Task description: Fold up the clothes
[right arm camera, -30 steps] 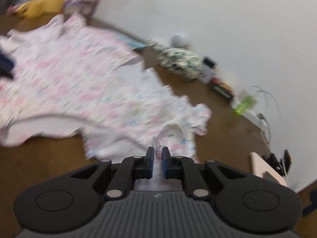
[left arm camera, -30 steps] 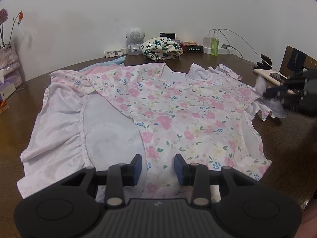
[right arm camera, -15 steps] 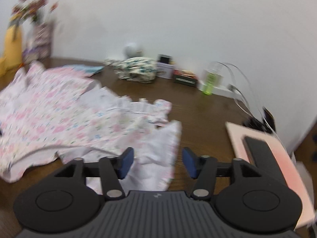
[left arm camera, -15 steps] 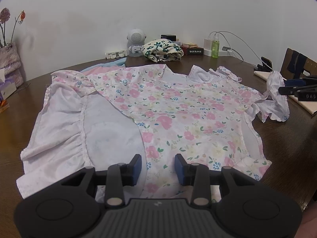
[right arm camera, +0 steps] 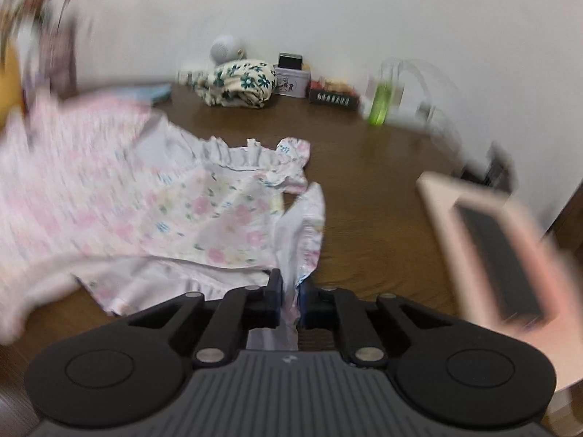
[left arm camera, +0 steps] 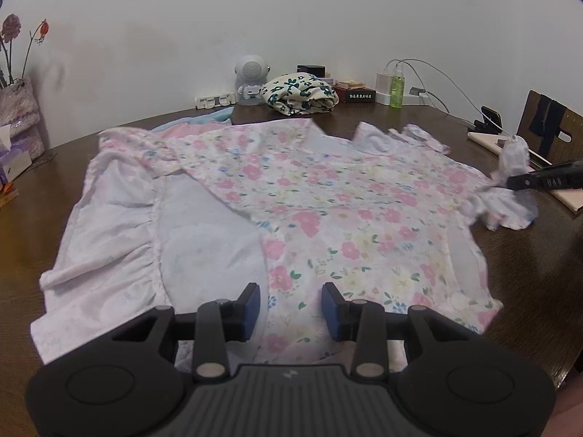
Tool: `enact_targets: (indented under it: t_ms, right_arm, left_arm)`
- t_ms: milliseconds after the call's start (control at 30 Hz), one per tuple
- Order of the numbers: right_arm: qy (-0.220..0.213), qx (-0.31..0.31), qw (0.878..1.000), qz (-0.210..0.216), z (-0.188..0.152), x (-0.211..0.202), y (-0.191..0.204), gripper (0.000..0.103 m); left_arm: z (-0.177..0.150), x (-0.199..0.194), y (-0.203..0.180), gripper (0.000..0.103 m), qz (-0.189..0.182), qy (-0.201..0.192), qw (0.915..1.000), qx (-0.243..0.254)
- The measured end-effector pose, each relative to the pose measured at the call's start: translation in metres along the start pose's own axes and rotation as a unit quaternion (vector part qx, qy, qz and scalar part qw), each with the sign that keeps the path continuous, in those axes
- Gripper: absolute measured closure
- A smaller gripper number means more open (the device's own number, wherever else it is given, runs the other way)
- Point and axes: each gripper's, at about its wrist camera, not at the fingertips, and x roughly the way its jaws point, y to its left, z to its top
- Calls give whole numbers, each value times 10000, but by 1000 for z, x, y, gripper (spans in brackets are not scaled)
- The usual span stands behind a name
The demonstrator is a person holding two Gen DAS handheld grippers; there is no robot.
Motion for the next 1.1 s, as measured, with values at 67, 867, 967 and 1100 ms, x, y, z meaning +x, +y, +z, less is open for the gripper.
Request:
enact_targets:
  t_ms: [67,867,967,1100]
  right_arm:
    - [16,-826,9952,-528,0,-3,18,95]
    - [-363,-455,9889,1366,100,-9,49,40]
    - [-122,151,9899,1406,116,22,20,44]
    - [285,401,9852,1642,125,59,7,52]
  left_arm:
    - [0,0,-1,61,85,24,10000,-27]
    - [52,-4,34,59,648,-217,9947,-769]
    - [61,16,43,61,845,-9,9940,-701]
    - [59,42,50,63,1013,239,9923,-668]
